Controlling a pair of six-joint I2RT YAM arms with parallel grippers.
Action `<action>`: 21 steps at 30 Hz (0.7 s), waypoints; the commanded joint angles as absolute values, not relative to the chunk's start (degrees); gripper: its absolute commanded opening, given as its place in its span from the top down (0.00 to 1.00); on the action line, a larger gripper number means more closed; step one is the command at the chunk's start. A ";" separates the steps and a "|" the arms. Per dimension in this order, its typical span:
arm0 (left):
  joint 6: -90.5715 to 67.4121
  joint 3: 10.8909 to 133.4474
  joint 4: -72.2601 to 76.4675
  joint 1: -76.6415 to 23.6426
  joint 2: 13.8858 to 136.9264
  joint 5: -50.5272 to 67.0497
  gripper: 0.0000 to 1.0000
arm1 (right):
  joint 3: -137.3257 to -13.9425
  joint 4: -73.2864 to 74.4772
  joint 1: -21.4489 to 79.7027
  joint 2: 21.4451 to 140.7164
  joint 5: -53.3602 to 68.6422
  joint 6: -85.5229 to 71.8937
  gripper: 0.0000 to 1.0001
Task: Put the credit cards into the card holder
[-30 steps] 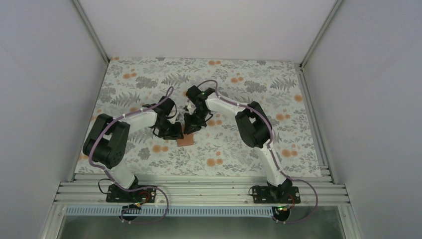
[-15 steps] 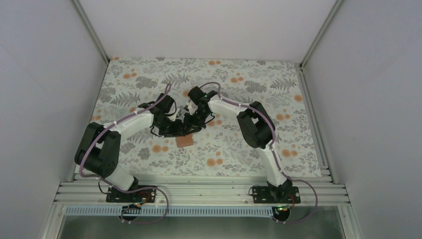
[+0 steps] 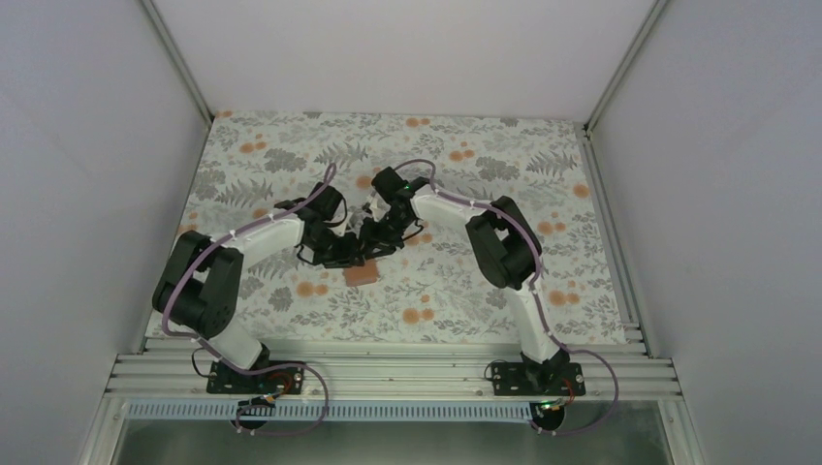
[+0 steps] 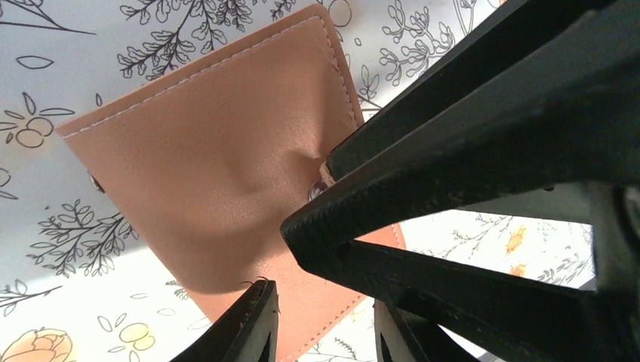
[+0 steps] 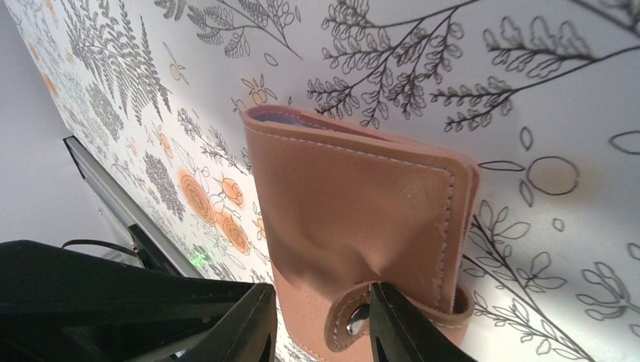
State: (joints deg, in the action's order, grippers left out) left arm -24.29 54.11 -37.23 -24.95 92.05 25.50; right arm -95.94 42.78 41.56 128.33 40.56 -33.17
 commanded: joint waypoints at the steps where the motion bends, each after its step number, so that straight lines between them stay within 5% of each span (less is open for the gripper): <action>1: -27.14 56.14 -30.68 -25.48 93.22 24.90 0.69 | -93.99 42.57 40.99 127.35 37.67 -32.52 0.66; 21: -31.98 56.86 -25.62 -26.72 95.51 20.86 0.70 | -91.85 38.47 39.82 127.46 45.49 -31.35 0.66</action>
